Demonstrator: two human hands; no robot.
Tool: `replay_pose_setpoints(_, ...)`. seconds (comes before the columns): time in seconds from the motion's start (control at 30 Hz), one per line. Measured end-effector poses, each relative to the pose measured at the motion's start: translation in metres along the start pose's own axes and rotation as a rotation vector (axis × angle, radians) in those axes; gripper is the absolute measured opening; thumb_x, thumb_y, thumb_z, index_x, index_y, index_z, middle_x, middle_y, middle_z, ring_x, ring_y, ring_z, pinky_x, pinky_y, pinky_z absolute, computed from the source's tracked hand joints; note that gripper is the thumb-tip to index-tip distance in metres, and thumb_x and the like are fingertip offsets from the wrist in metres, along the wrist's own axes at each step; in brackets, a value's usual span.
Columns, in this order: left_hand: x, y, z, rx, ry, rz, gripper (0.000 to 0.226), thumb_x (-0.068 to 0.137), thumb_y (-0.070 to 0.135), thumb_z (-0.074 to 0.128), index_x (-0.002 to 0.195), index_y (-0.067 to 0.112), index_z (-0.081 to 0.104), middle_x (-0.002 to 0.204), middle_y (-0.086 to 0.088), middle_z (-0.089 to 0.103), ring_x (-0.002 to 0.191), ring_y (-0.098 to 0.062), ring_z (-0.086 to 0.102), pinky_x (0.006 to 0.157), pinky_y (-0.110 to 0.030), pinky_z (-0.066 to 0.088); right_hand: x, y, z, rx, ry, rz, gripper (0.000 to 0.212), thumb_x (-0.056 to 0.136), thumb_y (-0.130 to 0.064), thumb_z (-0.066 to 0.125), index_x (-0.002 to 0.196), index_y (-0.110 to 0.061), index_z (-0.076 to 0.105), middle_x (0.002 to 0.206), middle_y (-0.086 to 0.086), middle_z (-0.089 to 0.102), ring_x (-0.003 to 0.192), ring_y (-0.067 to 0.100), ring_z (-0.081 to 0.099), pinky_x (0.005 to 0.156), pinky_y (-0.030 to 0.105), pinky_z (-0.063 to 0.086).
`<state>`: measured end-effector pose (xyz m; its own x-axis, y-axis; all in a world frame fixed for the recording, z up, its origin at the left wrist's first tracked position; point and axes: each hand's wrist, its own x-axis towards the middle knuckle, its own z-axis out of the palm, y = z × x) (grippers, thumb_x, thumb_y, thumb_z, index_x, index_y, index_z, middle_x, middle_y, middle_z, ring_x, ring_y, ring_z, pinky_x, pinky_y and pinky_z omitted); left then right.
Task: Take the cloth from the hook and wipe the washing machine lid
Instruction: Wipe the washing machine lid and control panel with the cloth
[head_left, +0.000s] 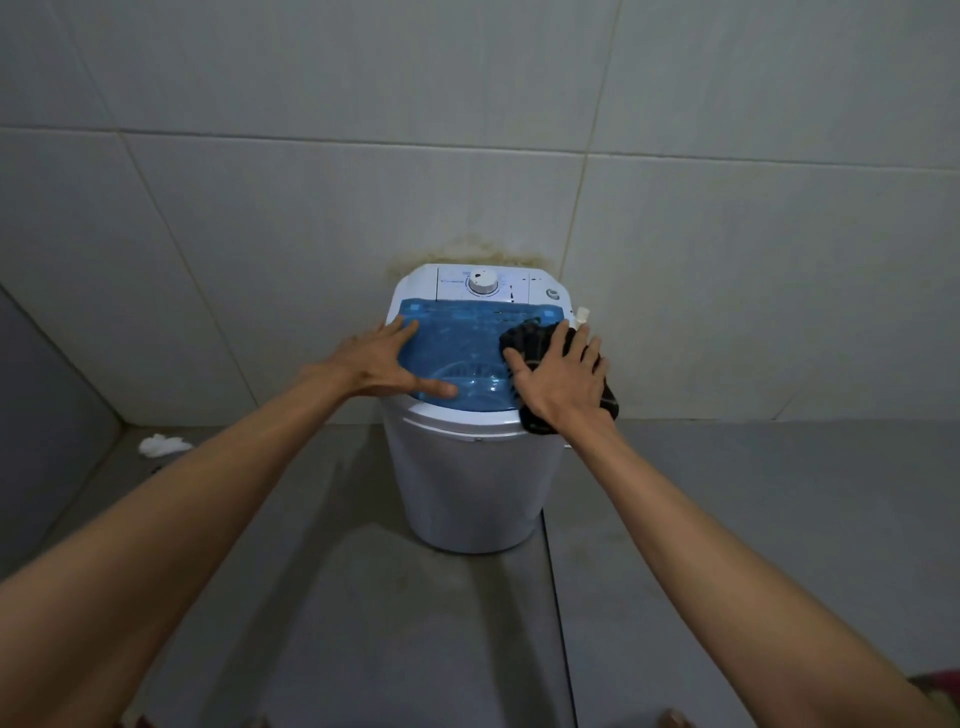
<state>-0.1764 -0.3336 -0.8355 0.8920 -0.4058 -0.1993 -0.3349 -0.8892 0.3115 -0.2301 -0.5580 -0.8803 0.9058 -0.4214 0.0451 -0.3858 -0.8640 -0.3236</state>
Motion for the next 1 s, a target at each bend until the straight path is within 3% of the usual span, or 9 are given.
replay_pose_setpoints(0.17,0.008,-0.005,0.004,0.063,-0.041,-0.002,0.129,0.056,0.089,0.053,0.155,0.026,0.000,0.163,0.005,-0.001,0.149,-0.022,0.014,0.119,-0.048,0.017,0.041,-0.007,-0.004,0.039,-0.016,0.055,0.095,0.091,-0.069,0.029,0.155,-0.005,0.001,0.161,0.024,0.001,0.148,0.043,0.004,0.118,0.055,0.007)
replay_pose_setpoints(0.4,0.014,-0.006,0.008,-0.068,-0.075,0.004,0.133,0.056,0.080,0.067,0.155,0.023,-0.001,0.163,0.004,-0.007,0.150,-0.019,0.007,0.121,-0.043,0.015,0.096,-0.025,-0.009,0.105,0.019,0.195,0.097,0.088,-0.067,0.034,0.152,0.001,0.009,0.152,0.032,0.023,0.136,0.047,0.031,0.111,0.053,0.028)
replay_pose_setpoints(0.73,0.009,0.001,0.004,-0.151,-0.086,-0.013,0.129,0.060,0.067,0.074,0.155,0.020,0.001,0.163,0.003,-0.006,0.150,-0.018,0.003,0.121,-0.040,0.011,0.038,-0.016,0.004,0.046,0.068,0.158,0.092,0.093,-0.063,0.033,0.151,0.005,0.011,0.144,0.031,0.034,0.130,0.044,0.036,0.108,0.052,0.029)
replay_pose_setpoints(0.9,0.005,0.007,0.000,-0.166,-0.100,-0.025,0.137,0.051,0.069,0.074,0.155,0.017,0.002,0.163,0.001,-0.004,0.150,-0.018,0.007,0.120,-0.037,0.013,0.029,-0.015,0.002,0.014,0.036,0.170,0.087,0.095,-0.058,0.031,0.151,0.005,0.011,0.149,0.032,0.028,0.138,0.046,0.026,0.116,0.054,0.015)
replay_pose_setpoints(1.0,0.007,0.005,-0.001,-0.172,-0.134,-0.028,0.162,0.023,0.088,0.063,0.155,0.019,0.001,0.163,0.002,-0.006,0.150,-0.020,0.005,0.121,-0.039,0.012,0.041,-0.016,-0.002,0.013,0.015,0.120,0.082,0.098,-0.054,0.028,0.152,0.004,0.007,0.156,0.031,0.014,0.146,0.045,0.010,0.120,0.053,0.004)
